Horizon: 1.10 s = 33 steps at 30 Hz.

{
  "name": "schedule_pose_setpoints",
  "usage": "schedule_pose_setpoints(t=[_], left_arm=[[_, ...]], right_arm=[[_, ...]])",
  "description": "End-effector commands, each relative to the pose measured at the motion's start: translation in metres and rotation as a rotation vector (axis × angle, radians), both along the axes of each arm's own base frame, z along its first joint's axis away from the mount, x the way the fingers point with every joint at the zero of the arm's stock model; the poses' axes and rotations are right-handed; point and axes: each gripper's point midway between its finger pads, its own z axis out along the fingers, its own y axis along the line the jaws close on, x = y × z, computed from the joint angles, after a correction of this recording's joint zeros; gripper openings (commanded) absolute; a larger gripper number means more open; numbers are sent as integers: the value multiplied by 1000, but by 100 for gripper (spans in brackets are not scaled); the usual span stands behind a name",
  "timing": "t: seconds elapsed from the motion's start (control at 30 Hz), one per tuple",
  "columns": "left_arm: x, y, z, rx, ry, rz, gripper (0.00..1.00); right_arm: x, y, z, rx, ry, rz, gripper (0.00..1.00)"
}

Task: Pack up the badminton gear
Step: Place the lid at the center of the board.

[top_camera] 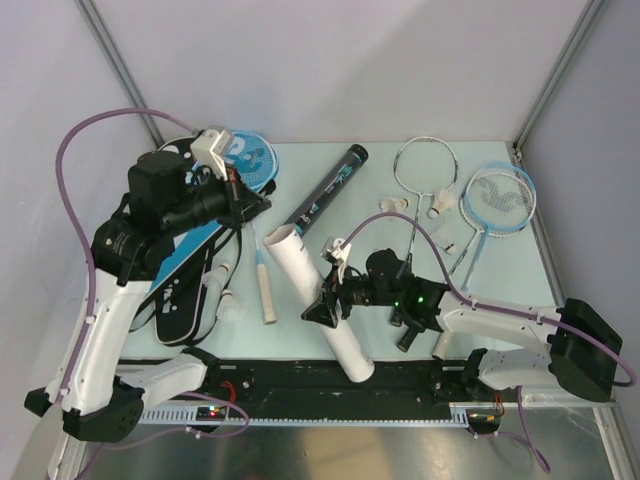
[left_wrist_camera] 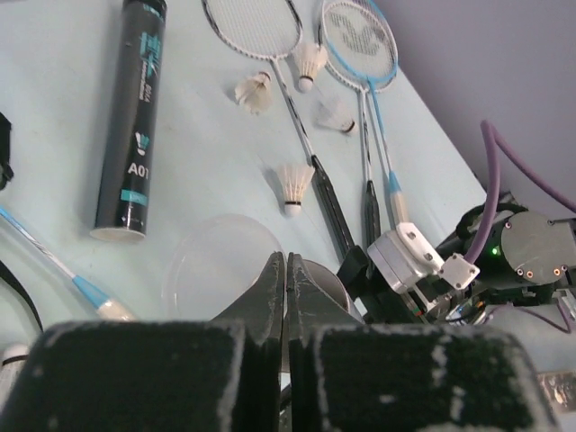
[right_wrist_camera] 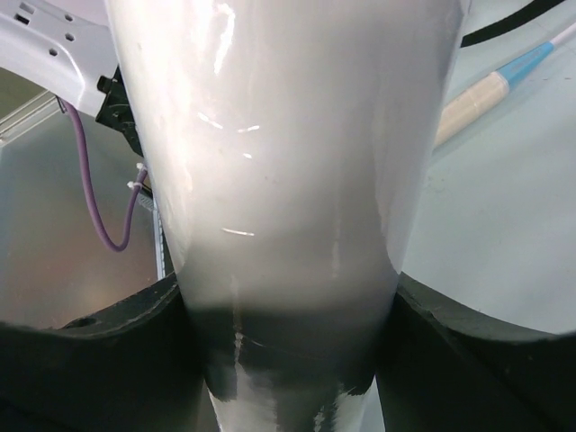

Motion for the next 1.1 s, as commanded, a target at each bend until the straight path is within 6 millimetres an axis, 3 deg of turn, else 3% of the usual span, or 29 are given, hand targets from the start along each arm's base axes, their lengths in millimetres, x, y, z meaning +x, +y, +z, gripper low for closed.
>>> schedule_pose_setpoints(t=[0.0,0.2,0.33,0.43,0.53,0.67,0.77,0.9,1.07], left_arm=[[4,11,28,-29,-88,54,0],[10,29,19,7,-98,146,0],[22,54,-12,93,-72,290,0],[27,59,-48,134,5,338,0],[32,49,-84,135,85,344,0],[43,17,-139,96,161,356,0],[48,-10,-161,35,186,332,0],[50,-33,-203,63,223,352,0],[50,-53,-251,94,266,373,0]], right_arm=[[-22,-14,-29,-99,54,56,34],[-13,-19,-16,-79,56,-31,33],[-5,-31,17,-1,46,-137,33],[2,-48,46,66,9,-223,34],[9,-69,74,133,-41,-310,34],[7,-111,130,299,-121,-409,33],[6,-137,156,390,-158,-477,34],[7,-161,163,413,-182,-540,34],[7,-171,162,399,-214,-559,37]])
